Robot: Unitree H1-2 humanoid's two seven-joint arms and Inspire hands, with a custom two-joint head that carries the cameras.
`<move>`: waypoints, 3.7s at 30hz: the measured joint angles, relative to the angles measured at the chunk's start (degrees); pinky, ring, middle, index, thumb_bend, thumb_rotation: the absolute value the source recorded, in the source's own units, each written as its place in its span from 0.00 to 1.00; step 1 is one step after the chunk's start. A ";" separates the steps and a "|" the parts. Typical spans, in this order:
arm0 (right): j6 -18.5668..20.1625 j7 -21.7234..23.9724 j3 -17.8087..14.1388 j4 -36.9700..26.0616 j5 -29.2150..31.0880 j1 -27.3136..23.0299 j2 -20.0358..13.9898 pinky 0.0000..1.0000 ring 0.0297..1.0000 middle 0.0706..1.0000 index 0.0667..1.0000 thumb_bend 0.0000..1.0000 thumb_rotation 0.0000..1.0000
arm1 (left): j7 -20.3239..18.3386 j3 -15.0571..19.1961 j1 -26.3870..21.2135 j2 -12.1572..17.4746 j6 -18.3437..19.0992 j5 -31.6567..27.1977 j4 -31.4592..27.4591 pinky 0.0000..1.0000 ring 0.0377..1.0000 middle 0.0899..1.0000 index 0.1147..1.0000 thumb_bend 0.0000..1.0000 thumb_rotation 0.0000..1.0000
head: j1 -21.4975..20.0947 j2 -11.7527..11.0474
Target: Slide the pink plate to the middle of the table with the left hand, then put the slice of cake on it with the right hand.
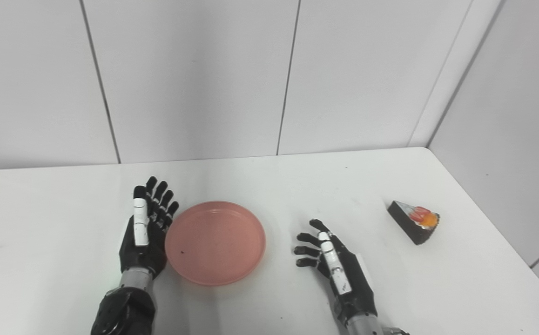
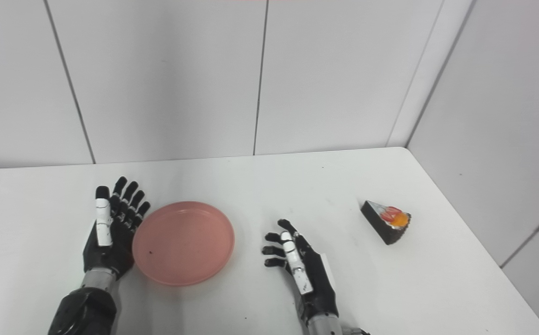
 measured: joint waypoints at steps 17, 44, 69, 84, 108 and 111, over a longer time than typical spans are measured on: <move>2.00 3.59 0.50 -8.68 -22.22 -7.85 -19.02 0.60 0.71 0.81 0.81 0.86 0.75 | -0.80 0.59 -0.71 0.01 -4.17 0.75 2.97 0.90 0.95 0.92 1.00 0.84 0.81 | 0.79 -1.41; 21.37 30.84 -3.02 -11.44 -51.41 -21.00 -38.76 0.64 0.85 0.86 0.80 0.99 0.47 | -0.57 0.90 -1.35 -0.51 -5.93 0.76 4.40 0.87 0.92 0.86 1.00 0.83 0.80 | 1.85 -2.20; 18.95 31.95 -3.19 13.69 -47.82 -20.48 -36.81 0.95 0.93 0.91 0.81 1.00 0.55 | -0.81 0.68 -2.07 -0.45 -5.96 0.08 5.50 0.88 0.92 0.85 1.00 0.85 0.79 | 2.11 -2.02; 14.46 18.64 2.76 21.61 -41.35 -19.94 -37.26 0.92 0.93 0.89 0.79 1.00 0.53 | -0.66 0.21 -1.98 -0.42 -5.67 0.34 5.33 0.89 0.92 0.85 0.98 0.88 0.79 | 2.55 -1.41; 14.21 14.60 4.67 17.45 -37.13 -18.64 -39.49 0.21 0.27 0.44 0.45 0.53 0.00 | -1.44 0.20 -1.75 -0.34 -2.82 0.00 3.95 0.87 0.91 0.82 0.99 0.88 0.78 | 2.72 -0.62; 16.30 16.23 5.58 16.94 -37.42 -18.98 -40.13 0.21 0.26 0.43 0.45 0.53 0.00 | -1.50 0.25 -1.75 -0.34 -2.74 -0.02 3.95 0.86 0.90 0.81 0.98 0.89 0.77 | 2.81 -0.62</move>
